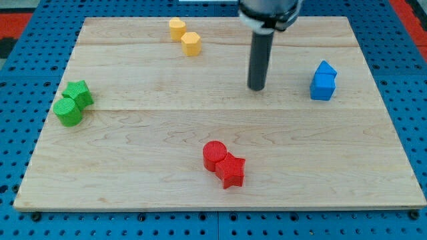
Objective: Push the blue cube to the center
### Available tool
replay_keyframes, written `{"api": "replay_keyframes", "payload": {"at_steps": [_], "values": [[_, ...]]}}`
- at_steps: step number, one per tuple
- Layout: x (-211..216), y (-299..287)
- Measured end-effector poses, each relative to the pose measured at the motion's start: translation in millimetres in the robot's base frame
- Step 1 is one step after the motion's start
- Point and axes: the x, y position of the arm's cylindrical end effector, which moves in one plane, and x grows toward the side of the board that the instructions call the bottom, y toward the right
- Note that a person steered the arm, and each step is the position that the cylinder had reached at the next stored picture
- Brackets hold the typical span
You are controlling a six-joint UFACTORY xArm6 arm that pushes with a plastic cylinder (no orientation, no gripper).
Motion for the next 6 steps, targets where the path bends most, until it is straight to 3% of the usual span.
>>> {"api": "replay_keyframes", "payload": {"at_steps": [2, 3, 4, 6], "values": [[-50.4, 44.6], [-91.7, 108.2], [-92.6, 136.1], [31.3, 69.7]]}}
